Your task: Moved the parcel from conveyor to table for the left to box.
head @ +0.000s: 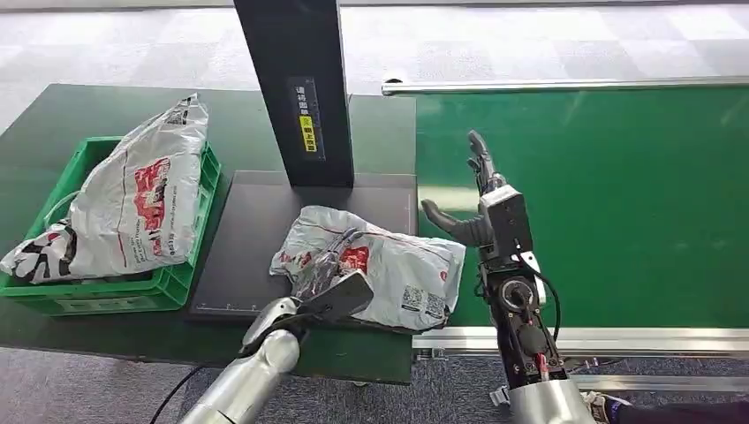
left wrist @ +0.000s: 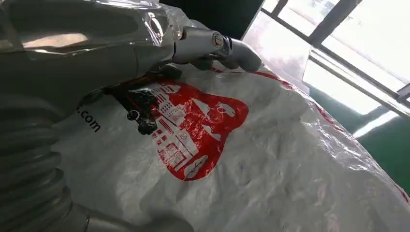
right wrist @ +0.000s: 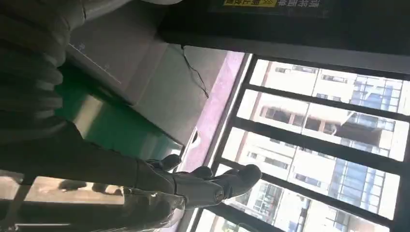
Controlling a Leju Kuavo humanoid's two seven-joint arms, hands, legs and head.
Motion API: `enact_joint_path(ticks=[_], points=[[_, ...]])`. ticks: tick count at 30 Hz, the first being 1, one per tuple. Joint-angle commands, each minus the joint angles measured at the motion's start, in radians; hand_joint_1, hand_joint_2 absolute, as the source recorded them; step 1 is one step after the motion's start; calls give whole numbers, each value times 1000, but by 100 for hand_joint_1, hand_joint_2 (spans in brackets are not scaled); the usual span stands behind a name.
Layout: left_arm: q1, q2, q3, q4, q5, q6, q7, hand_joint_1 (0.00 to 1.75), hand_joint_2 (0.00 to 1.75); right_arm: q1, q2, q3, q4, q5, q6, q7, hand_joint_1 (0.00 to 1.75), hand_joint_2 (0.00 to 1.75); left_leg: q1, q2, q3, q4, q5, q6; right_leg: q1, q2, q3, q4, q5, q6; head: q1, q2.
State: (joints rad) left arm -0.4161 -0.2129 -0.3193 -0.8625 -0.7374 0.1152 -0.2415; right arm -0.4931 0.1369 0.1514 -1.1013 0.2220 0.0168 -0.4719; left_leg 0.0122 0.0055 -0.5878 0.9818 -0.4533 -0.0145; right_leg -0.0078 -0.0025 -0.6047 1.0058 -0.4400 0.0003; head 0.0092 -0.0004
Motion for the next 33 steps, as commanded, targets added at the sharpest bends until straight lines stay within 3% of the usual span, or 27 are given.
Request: enact_joint_path(ticks=[1,5,6,7,8,11,14,19,20,21,30,32,33], points=[[-38,-1,-17,91,-3,-3,0,12,175,-14,-16,-14,12,-1,3,5,0,175,0,-1,2,-1,0,1,0,-1,3,-1,0,0,0,0],[-38,-1,-17,91,-3,-3,0,12,175,-14,-16,-14,12,-1,3,5,0,175,0,-1,2,-1,0,1,0,-1,2,-1,0,0,0,0],[-43,-1,-21,101,-5,-1,-6,89,175,-11,-16,-16,7,1,-2,4,0,175,0,-1,2,-1,0,0,0,-1,2,-1,0,0,0,0],[-55,-11,-27,122,-9,13,-22,152,175,0,-20,-22,-7,7,-10,2,0,175,0,-1,1,0,0,0,0,-1,1,-1,0,0,0,0],[-69,-28,-32,139,-7,20,-40,171,175,21,-28,-36,-32,6,-15,1,0,175,0,-3,2,-1,0,1,0,-2,3,-1,-1,0,0,0],[-143,-82,-52,198,21,-16,-49,175,175,78,-53,-112,-87,-37,-3,21,0,175,0,-7,1,-1,0,1,0,-7,4,-1,-2,0,-1,0],[-216,-115,-63,243,88,-49,-53,175,175,64,-67,-172,-33,-55,12,28,0,175,0,-9,0,1,1,1,0,-9,3,-1,-2,1,0,0],[-242,-116,-66,268,163,-50,-69,175,175,74,-75,-177,-28,-42,19,6,0,175,-2,-5,1,0,0,1,-2,-4,3,-1,0,1,0,0],[-193,-113,-17,199,205,196,-224,175,175,109,-80,-169,-78,-43,12,-2,0,175,-1,-4,1,0,0,1,-2,-3,3,-1,0,1,0,0],[-169,-96,-23,160,203,245,-237,175,175,126,-80,-163,-101,-44,10,1,0,175,-2,-2,2,-1,0,1,-2,-2,3,-1,0,1,0,0],[-153,-81,-35,126,213,238,-228,175,175,130,-80,-156,-108,-46,6,8,0,175,-1,0,1,-1,0,1,-1,0,1,-1,0,1,-1,0],[-99,-50,-38,29,101,583,-280,175,175,120,-69,-127,-101,-43,7,6,0,175,-1,-1,2,-1,0,1,-1,-1,2,-1,0,1,0,0],[-49,-49,20,-73,31,583,-292,175,175,118,-64,-107,-107,-41,3,8,0,175,-2,0,1,-1,0,1,-2,1,1,-1,0,1,0,0]])
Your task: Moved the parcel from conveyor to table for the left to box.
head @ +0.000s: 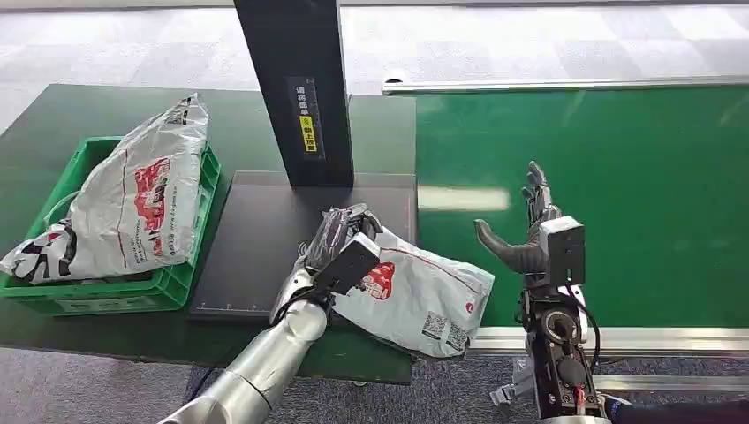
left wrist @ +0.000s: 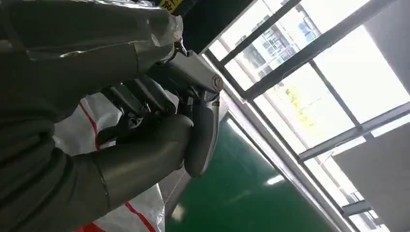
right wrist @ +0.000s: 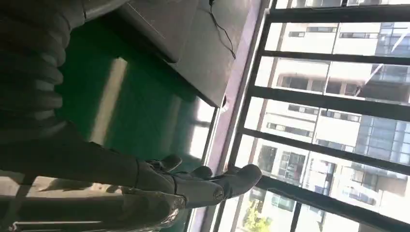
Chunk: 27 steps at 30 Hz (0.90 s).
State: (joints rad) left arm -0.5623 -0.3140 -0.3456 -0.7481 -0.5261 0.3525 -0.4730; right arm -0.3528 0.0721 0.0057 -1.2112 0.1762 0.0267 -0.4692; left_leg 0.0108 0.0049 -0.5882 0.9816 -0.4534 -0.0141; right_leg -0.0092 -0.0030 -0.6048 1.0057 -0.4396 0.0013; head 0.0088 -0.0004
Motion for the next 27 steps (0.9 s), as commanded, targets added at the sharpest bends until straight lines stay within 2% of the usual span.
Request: enact_joint_path(ticks=[1,2,4,5,9,10,11,12,13,14,15,19,21,22,24,27], points=[[126,44,87,-244,-215,346,-80,175,175,-23,4,50,0,4,-12,6,0,175,-1,3,1,-1,-1,0,-1,3,1,-1,0,0,0,0],[162,33,161,-336,-298,346,-106,175,175,-29,8,79,-2,6,-30,11,0,175,0,6,3,-1,-2,0,0,6,2,-1,1,0,0,0],[174,9,260,-382,-392,346,-156,175,175,-33,10,106,-1,3,-35,10,0,175,0,5,1,0,-1,0,0,4,1,0,0,0,0,0],[182,-30,365,-426,-460,346,-219,175,175,-38,17,118,5,3,-31,7,0,175,0,6,2,0,-2,0,0,6,1,0,0,-1,0,0],[143,-35,492,-496,-563,346,-225,175,175,-108,30,165,70,13,-20,-6,0,175,0,6,0,1,-1,0,0,6,-2,1,1,0,0,0],[133,-35,509,-500,-566,346,-225,175,175,-121,31,170,80,13,-19,-5,0,175,0,6,-1,1,-1,0,0,6,-2,1,1,0,0,0],[81,14,445,-335,-475,326,-173,175,175,-142,31,180,96,11,-21,-6,0,175,0,7,0,1,-1,0,0,7,-2,1,1,0,0,0],[70,86,332,-304,-394,275,-92,175,175,-147,25,186,97,9,-22,-6,0,175,0,5,0,1,0,0,0,5,-2,1,1,0,0,0],[97,166,200,-338,-350,114,-14,23,175,-151,13,190,95,4,-18,-5,0,175,0,5,2,-1,0,0,0,5,1,0,1,-1,0,0],[109,180,167,-343,-341,96,3,0,175,-150,9,191,94,0,-12,-4,0,175,0,3,3,-2,1,0,0,3,1,-1,1,0,0,0],[137,186,133,-358,-256,20,-1,0,175,-148,3,190,97,-10,7,0,0,175,-1,3,4,-2,1,0,-1,2,2,-1,0,0,0,0],[216,234,-6,-386,-278,-34,47,0,175,-194,18,209,216,-22,56,12,0,175,0,3,5,-3,0,1,0,3,5,-2,0,0,0,0],[223,264,-75,-354,-421,-41,165,0,175,-235,44,229,269,-27,75,-1,0,175,-1,6,6,-2,-1,1,0,6,5,-2,0,0,0,0],[208,277,-106,-310,-573,-11,289,0,175,-255,62,233,289,-24,66,0,0,175,-1,8,8,-4,-1,1,0,8,6,-3,0,0,0,0],[177,260,-101,-249,-654,32,357,0,175,-274,91,214,284,-21,37,6,0,175,-1,3,3,-1,0,1,-1,3,3,0,0,0,0,0],[119,249,-68,-179,-662,44,407,0,175,-271,116,175,219,-31,28,30,0,175,0,2,3,-1,0,0,0,2,2,0,0,-1,0,0]])
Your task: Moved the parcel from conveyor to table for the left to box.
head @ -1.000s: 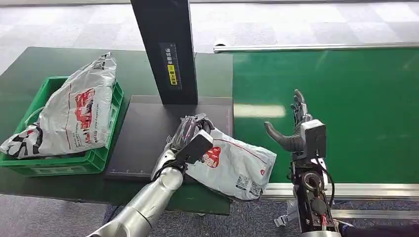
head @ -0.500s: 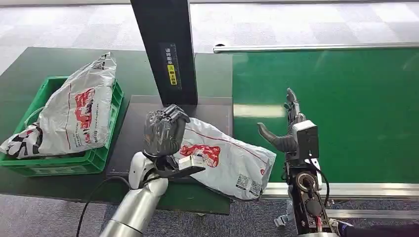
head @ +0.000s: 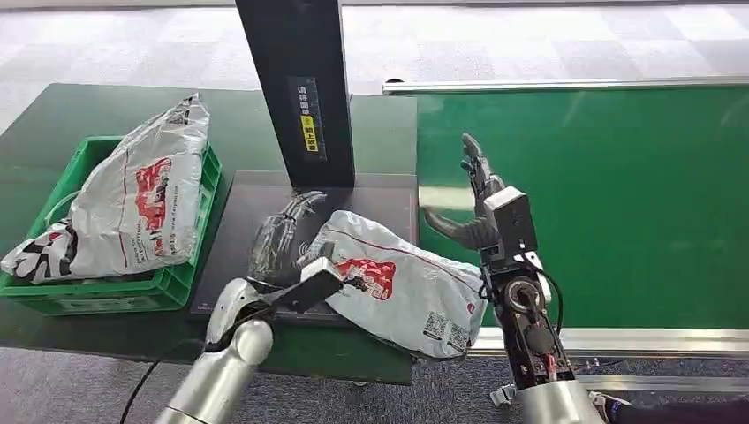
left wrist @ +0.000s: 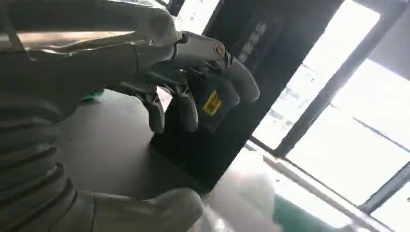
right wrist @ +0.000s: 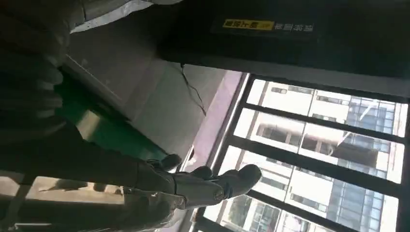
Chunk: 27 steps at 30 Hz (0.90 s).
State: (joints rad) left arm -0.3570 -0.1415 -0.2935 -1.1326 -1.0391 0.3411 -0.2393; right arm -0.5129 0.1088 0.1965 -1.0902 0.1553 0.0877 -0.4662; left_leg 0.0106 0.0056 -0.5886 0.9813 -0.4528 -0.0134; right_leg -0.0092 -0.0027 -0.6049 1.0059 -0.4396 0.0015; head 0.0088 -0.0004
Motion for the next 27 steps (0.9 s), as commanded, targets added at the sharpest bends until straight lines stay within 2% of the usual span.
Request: enact_joint_path(ticks=[1,3,7,11,12,15,23,24,25,26,27], points=[[-73,74,-100,194,-141,46,185,0,175,-105,76,-18,82,-9,-18,33,0,175,0,1,2,0,0,0,0,2,1,0,0,-1,0,0],[-22,74,-86,137,-142,16,202,0,175,-86,63,-24,57,-9,0,32,0,175,0,2,2,-1,0,0,0,2,1,-1,0,-1,0,0],[68,56,-81,43,-212,-88,243,0,175,28,19,-39,-30,-6,15,9,0,175,1,-1,5,-3,-1,1,1,-1,5,-3,-1,0,0,0],[13,46,-91,79,-261,-177,259,0,175,99,-7,-62,-101,-18,-13,16,0,175,1,-6,4,-1,-1,1,1,-5,6,-3,-2,0,0,0],[-7,42,-95,101,-271,-191,260,0,175,111,-10,-63,-113,-16,-11,50,0,175,1,-4,1,0,0,0,1,-3,2,-1,-1,0,0,0],[-43,43,-102,168,-279,-229,275,0,175,109,-5,-57,-96,0,2,85,0,175,0,-5,2,0,-1,1,0,-4,3,-2,-1,1,0,0],[-25,48,-98,193,-272,-215,255,0,175,68,13,-32,-20,31,8,90,0,175,0,0,6,-2,-1,1,0,1,5,-3,0,0,0,0],[-19,48,-98,182,-266,-159,235,120,175,72,12,-32,-22,38,9,92,0,175,0,0,5,-2,-1,1,0,1,5,-3,0,0,0,0],[-19,47,-99,184,-267,-150,233,166,175,73,11,-32,-23,40,10,92,0,175,0,0,5,-1,-1,1,0,1,5,-2,0,0,0,0],[-16,47,-100,179,-269,-140,231,175,175,75,10,-31,-22,42,12,93,0,175,0,0,6,-2,-1,2,0,1,6,-3,0,1,0,0],[-12,46,-98,174,-268,-121,227,175,175,73,10,-32,-18,44,13,92,0,175,0,0,7,-2,-1,2,0,1,7,-4,0,1,0,0]])
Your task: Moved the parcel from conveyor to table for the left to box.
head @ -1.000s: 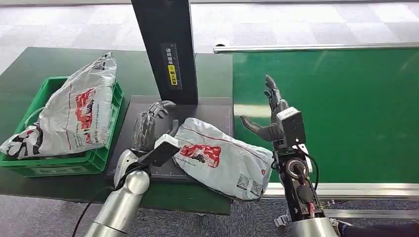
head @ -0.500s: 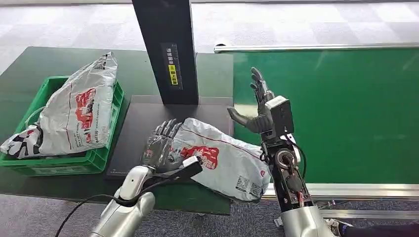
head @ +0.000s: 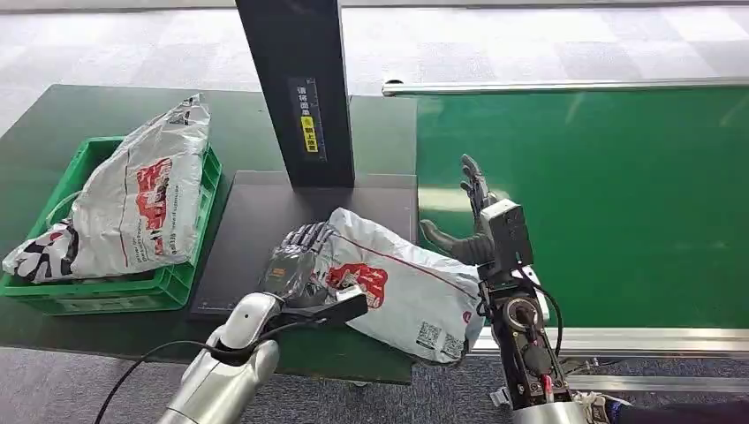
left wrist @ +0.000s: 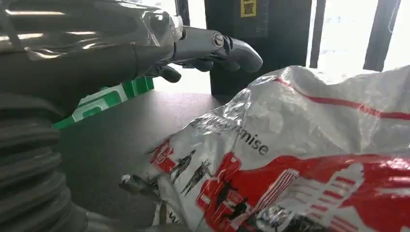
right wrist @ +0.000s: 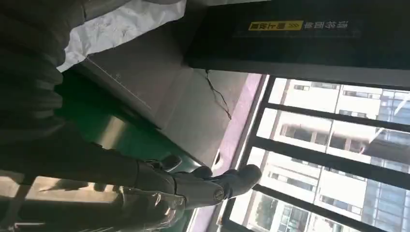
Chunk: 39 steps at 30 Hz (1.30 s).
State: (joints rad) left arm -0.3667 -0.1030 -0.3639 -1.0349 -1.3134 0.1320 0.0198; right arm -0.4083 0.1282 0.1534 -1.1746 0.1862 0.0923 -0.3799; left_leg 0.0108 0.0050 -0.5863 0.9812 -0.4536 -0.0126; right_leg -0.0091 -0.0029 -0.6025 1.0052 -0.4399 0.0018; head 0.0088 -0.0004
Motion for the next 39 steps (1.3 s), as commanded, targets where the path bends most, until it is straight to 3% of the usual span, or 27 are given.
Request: enact_joint_path(ticks=[1,23,35,36,37,39], points=[[-3,7,-28,77,6,88,-32,175,175,-32,-9,11,66,13,8,6,0,175,0,1,5,-2,-1,1,0,1,5,-4,0,0,0,0],[-5,5,-28,80,5,89,-32,175,175,-35,-10,10,69,13,9,6,0,175,0,0,2,-1,-1,0,0,1,2,-1,-1,0,0,0],[-51,-16,4,85,56,212,-83,175,175,-48,-13,-7,72,28,2,6,0,175,0,0,1,0,-1,1,0,0,2,-1,0,0,0,0],[-51,-23,24,60,93,311,-116,175,175,-45,-15,-10,67,28,0,6,0,175,0,0,0,0,0,0,0,0,1,-1,0,0,0,0],[15,-208,401,-175,346,566,-493,175,175,-43,-15,-15,64,26,-17,2,0,175,0,-1,2,-1,-1,1,0,-1,2,-1,-1,0,0,0],[12,-212,424,-277,434,566,-638,175,175,-48,-17,-13,75,23,-24,-1,0,175,1,-1,-3,3,-2,1,1,-1,-1,1,-1,1,0,0]])
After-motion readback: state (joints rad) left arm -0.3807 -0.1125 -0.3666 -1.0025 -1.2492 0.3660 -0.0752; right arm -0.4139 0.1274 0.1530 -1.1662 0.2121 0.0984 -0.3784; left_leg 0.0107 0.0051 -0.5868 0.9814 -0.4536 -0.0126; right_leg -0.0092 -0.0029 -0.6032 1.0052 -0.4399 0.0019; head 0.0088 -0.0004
